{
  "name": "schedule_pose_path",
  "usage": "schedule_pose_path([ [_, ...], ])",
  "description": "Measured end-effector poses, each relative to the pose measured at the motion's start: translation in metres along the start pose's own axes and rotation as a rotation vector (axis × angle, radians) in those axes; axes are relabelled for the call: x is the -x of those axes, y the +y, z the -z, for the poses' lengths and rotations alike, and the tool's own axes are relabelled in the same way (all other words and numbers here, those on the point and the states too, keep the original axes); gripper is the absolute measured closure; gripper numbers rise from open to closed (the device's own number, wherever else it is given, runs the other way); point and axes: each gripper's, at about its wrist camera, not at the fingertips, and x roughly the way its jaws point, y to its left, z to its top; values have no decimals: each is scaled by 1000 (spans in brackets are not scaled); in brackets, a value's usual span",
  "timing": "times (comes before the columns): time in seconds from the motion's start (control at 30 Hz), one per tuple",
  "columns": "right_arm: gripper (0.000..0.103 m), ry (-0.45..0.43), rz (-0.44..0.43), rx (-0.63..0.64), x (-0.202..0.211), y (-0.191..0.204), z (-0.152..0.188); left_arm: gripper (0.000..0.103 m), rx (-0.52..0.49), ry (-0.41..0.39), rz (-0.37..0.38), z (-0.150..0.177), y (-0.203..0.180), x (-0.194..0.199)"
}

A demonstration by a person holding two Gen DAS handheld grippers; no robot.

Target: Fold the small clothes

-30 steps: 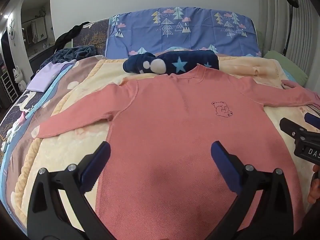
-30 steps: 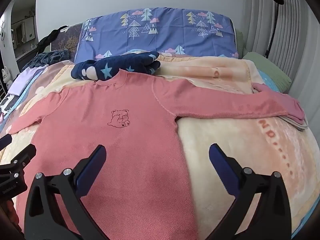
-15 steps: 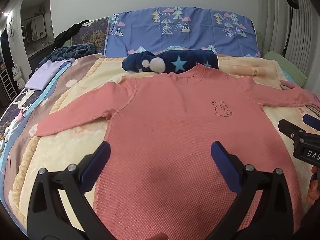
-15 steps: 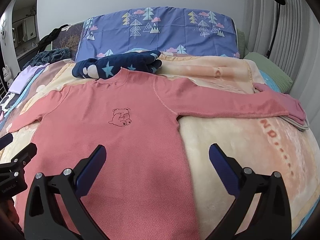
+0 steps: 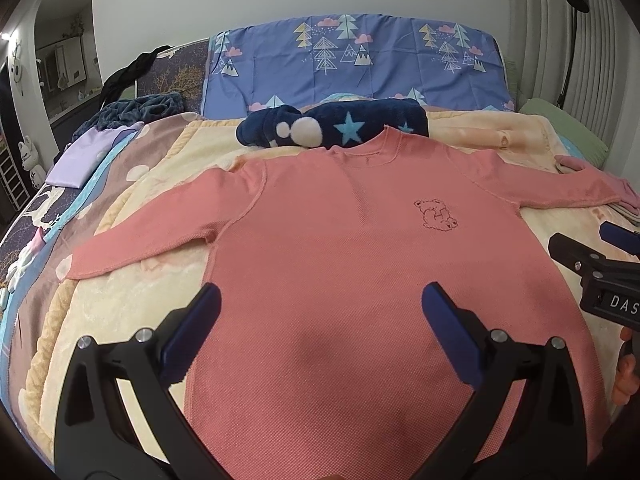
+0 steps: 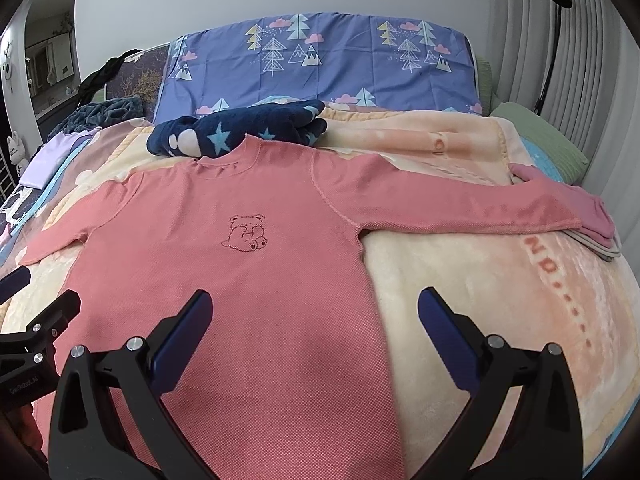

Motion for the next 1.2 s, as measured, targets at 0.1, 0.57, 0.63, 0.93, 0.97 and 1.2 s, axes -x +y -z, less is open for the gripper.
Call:
schedule_pose_path([
  [0.1,1,1,-1,1,0,0,0,2,1,0,3,0,0,0],
  [0.57,1,8,4,-8,-2,0,1,2,7,-17,44,3,-1,-1],
  [0.63,1,8,6,-12,-3,-1,2,2,13,-13,45,4,0,-2],
  [0.93,1,13,6,-19,-5,-2,2,2,24,-15,41,6,4,-3],
  [0.97,1,13,5,-19,-5,-2,2,2,25,-14,41,6,5,-3],
  [1.2,1,14,14,-23,-6,-2,3,2,67,2,42,8,13,-8],
])
